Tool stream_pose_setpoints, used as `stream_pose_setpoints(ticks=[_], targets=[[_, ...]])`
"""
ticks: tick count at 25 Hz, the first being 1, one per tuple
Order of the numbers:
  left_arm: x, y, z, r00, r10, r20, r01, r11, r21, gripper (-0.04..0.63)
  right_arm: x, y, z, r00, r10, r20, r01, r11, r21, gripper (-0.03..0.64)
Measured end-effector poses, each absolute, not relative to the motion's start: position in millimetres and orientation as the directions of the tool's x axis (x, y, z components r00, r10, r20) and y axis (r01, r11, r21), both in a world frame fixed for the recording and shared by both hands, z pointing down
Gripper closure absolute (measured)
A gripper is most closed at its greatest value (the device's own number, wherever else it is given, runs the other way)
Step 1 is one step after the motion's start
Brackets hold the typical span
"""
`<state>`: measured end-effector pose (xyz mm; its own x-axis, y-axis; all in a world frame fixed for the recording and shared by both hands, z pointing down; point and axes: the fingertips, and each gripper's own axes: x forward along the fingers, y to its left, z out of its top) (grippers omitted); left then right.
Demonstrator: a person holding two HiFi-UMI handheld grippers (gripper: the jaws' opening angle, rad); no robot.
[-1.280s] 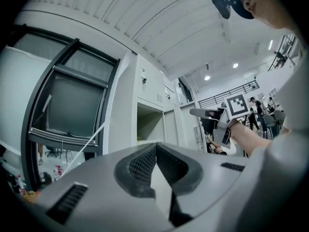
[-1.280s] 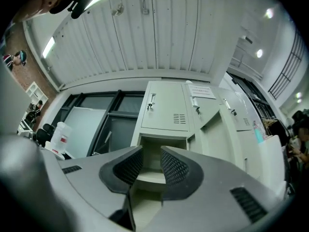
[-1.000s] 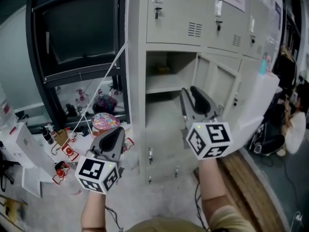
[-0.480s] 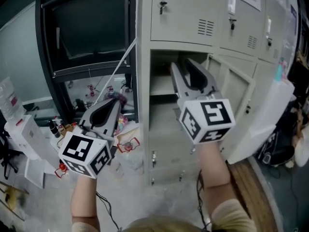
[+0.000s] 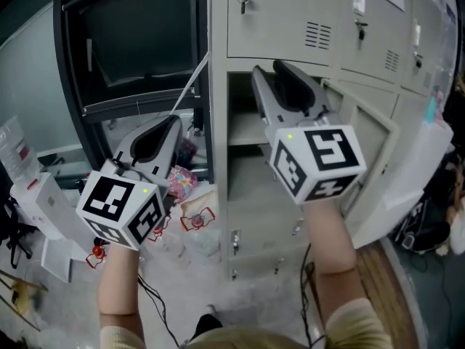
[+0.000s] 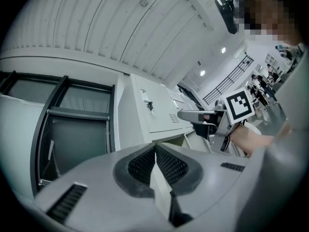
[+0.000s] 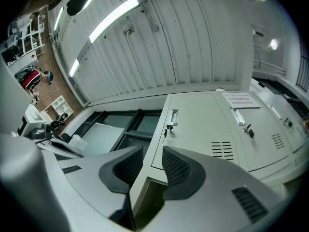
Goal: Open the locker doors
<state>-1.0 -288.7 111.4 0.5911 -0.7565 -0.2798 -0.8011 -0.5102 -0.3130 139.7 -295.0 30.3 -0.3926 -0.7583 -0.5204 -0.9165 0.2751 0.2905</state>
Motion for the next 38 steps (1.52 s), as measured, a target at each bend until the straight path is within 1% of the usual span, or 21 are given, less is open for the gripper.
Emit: stream_pose_setpoints(ticks=[3, 7, 11, 18, 24, 29, 38], targets=[[-2, -303, 99, 0.593, -0.748, -0.297, -0.799, -0.502, -0.332, 0.591, 141, -306, 20, -0.385, -0.766, -0.514, -0.912, 0.23, 0.34, 0.509], [-9, -328, 83, 0.599, -0.73, -0.328, -0.796, -0.5, -0.341, 0.591, 143, -324, 4, -0.374, -0.764, -0.525, -0.916, 0.218, 0.336, 0.509], [-7, -351, 64, 0.622, -0.692, -0.366, -0.782, -0.53, -0.327, 0.592, 134, -341, -12, -0.38, -0.761, -0.526, -0.908, 0.2, 0.368, 0.509], [5, -375, 26, 0.669, -0.622, -0.408, -0.743, -0.543, -0.39, 0.592, 123, -351, -55, -0.392, -0.73, -0.559, -0.899, 0.174, 0.403, 0.499], [12, -389, -5, 0.696, -0.576, -0.428, -0.718, -0.539, -0.441, 0.592, 118, -353, -90, -0.378, -0.714, -0.59, -0.891, 0.107, 0.441, 0.492], [14, -386, -29, 0.698, -0.529, -0.482, -0.716, -0.516, -0.471, 0.591, 114, -357, -117, -0.377, -0.709, -0.596, -0.879, 0.071, 0.471, 0.488], [5, -391, -52, 0.707, -0.473, -0.526, -0.707, -0.48, -0.519, 0.591, 113, -378, -149, -0.366, -0.748, -0.554, -0.854, 0.034, 0.519, 0.486]])
